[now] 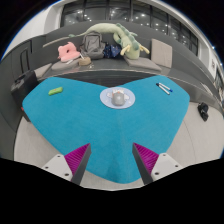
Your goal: Arrange mouse
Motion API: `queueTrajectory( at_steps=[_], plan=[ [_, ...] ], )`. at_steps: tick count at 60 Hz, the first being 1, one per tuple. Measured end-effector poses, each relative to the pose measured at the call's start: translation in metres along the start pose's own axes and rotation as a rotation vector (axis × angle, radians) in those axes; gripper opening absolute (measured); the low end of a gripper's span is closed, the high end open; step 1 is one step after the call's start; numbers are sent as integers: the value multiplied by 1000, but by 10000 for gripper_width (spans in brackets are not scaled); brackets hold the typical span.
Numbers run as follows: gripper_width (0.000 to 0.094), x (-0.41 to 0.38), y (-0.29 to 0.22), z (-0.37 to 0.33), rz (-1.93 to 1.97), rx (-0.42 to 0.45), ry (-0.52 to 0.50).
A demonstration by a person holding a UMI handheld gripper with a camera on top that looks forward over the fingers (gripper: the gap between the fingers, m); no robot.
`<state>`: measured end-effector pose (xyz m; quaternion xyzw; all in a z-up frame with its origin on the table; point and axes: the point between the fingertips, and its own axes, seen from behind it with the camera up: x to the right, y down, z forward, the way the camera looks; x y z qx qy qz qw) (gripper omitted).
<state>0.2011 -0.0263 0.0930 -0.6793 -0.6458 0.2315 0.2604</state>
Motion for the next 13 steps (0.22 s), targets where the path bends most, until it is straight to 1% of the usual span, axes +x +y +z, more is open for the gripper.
queueTrajectory(
  at_steps=[13],
  plan=[
    [849,9,-1,-5,13,18,1]
  ],
)
